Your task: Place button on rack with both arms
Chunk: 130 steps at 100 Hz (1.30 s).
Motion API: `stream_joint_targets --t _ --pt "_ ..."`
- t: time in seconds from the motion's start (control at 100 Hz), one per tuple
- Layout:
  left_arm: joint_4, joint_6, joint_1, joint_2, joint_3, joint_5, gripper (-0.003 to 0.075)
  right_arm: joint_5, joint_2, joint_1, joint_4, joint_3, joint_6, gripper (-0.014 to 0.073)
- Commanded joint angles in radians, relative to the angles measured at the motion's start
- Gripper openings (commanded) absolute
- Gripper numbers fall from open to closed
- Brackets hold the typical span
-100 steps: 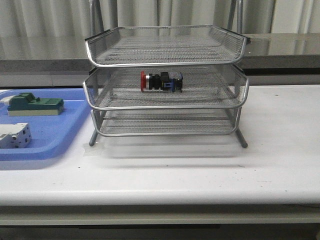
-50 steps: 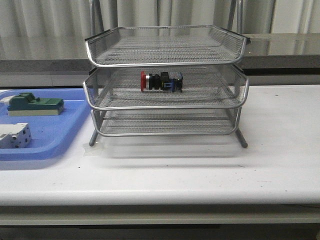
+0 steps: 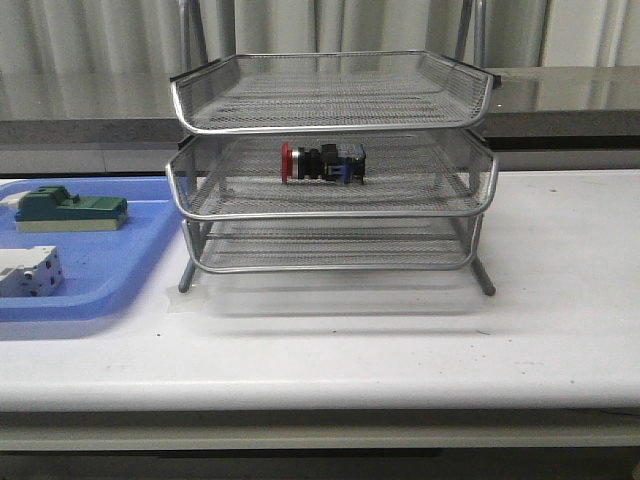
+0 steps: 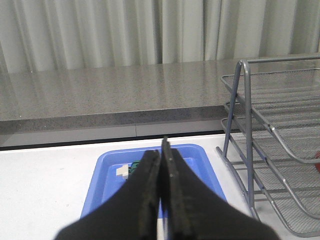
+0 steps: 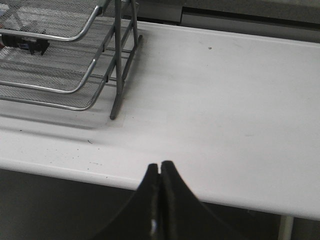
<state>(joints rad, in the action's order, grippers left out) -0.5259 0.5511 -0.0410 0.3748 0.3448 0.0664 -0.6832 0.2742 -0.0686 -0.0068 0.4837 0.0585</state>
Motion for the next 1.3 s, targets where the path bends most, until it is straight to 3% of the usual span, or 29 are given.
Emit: stream_joint_targets --t 0.0,0.21,0.47,0.61,0.9,1.29 --pt "-0.013 -0.011 0.001 0.003 0.025 -0.074 -0.002 0.068 0.008 0.006 -0.001 0.022 -0.003 -0.006" --pt "-0.013 -0.011 0.001 0.003 0.025 -0.074 -0.002 0.129 -0.016 0.006 -0.004 -0.028 -0.003 -0.006" --pt "-0.013 -0.011 0.001 0.003 0.025 -0.074 -0.002 0.459 -0.167 0.006 -0.003 -0.248 -0.008 -0.006" --pt "-0.013 -0.011 0.001 0.003 0.025 -0.074 -0.002 0.564 -0.265 0.006 -0.002 -0.358 -0.028 -0.006" --pt "-0.013 -0.011 0.001 0.003 0.025 -0.074 -0.002 0.657 -0.301 0.007 0.007 -0.494 -0.033 -0.006" --pt "-0.013 -0.011 0.001 0.003 0.025 -0.074 -0.002 0.651 -0.301 0.007 0.007 -0.494 -0.033 -0.006"
